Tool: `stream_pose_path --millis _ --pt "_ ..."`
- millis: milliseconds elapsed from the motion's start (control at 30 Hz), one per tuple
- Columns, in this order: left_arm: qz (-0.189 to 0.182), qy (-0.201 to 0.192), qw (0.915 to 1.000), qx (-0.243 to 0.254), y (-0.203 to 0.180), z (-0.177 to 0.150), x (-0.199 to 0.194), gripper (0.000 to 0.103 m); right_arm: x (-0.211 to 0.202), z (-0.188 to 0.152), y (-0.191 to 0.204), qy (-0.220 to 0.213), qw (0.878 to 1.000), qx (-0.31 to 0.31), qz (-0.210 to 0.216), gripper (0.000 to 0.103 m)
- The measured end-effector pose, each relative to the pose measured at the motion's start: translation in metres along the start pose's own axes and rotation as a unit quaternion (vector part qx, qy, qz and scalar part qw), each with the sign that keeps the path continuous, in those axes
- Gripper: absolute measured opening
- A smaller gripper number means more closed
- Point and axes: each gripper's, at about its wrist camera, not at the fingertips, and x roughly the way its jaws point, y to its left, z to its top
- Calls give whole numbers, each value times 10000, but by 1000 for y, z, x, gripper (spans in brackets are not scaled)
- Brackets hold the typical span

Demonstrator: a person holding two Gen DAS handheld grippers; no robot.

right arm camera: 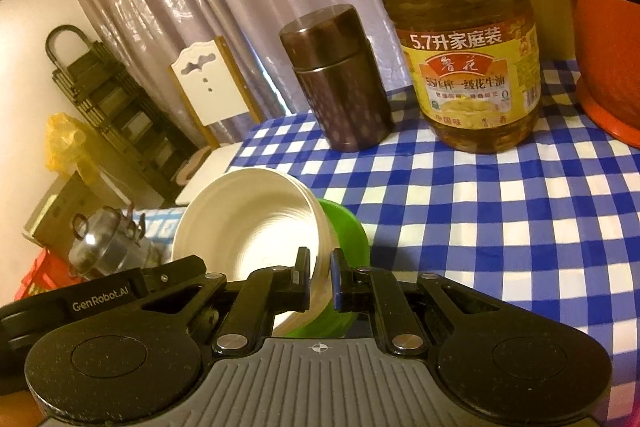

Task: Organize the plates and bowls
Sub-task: 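Carry the cream bowl with both grippers and lower it into the green bowl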

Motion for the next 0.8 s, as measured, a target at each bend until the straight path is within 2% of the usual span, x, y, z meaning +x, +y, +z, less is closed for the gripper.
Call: stream_pose_path --millis 300,800 --pt "142 332 9993 61 5 -8 26 10 20 -3 -2 152 9995 -213 -170 10" --pt "275 441 9985 166 3 -10 35 10 30 -7 -4 292 9987 -354 -241 10"
